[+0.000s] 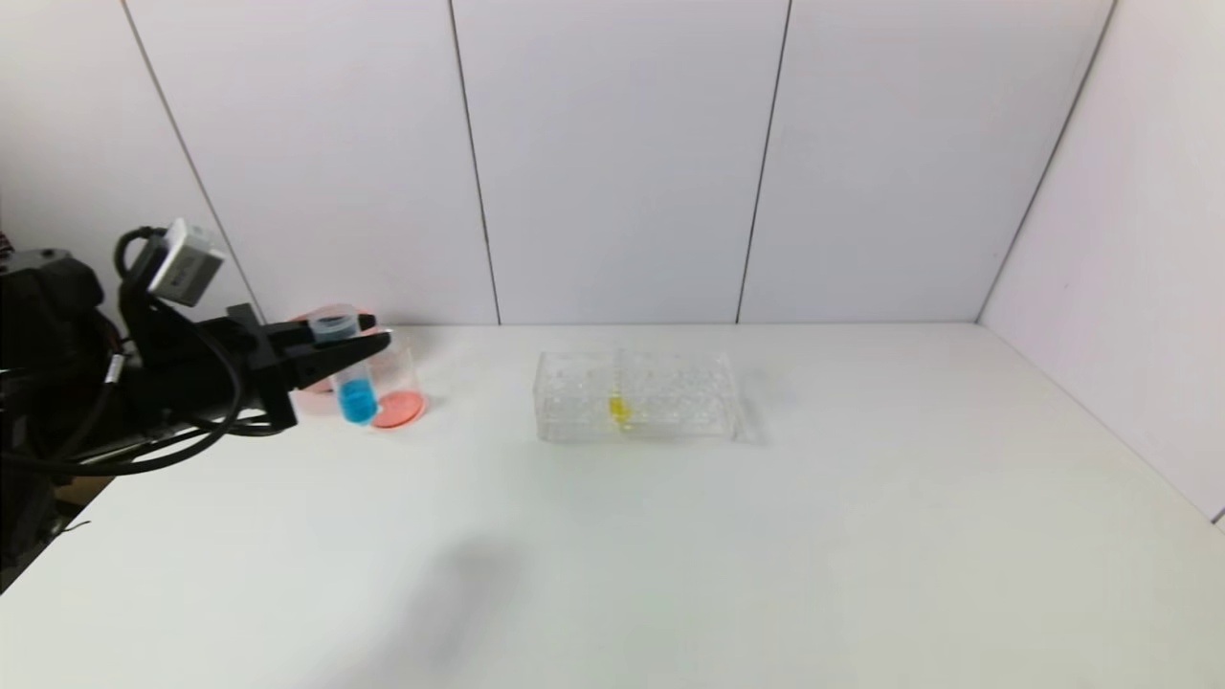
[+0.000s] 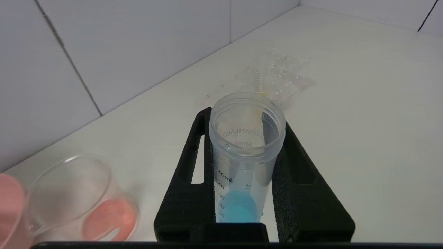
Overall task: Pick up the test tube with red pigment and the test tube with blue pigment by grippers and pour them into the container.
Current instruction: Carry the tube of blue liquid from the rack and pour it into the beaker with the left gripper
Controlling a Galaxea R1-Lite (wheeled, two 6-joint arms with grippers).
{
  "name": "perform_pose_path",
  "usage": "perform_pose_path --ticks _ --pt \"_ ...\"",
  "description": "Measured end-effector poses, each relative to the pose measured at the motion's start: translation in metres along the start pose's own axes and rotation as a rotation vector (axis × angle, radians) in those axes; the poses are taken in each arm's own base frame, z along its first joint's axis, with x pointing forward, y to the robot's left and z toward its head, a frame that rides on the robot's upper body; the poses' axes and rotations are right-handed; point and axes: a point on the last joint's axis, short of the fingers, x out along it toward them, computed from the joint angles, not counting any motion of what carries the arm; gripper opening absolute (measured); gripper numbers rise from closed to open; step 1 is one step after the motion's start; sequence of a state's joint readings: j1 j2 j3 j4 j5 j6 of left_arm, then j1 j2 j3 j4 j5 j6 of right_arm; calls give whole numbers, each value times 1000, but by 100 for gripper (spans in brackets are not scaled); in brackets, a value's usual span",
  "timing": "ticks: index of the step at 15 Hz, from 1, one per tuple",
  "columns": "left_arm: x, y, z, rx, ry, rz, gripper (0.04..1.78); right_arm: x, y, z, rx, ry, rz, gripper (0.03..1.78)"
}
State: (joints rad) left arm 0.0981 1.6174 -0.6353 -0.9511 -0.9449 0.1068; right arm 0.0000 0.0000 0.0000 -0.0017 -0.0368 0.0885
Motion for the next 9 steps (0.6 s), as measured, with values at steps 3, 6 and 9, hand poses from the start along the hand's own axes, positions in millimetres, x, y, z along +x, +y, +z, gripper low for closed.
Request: perform_pose_path --ticks 3,6,9 --pt "-56 30 -8 13 5 30 47 0 0 0 0 0 0 177" --pt "-94 53 -18 21 7 58 47 0 0 0 0 0 0 177" --pt "-101 70 -28 1 12 79 47 0 0 0 0 0 0 177"
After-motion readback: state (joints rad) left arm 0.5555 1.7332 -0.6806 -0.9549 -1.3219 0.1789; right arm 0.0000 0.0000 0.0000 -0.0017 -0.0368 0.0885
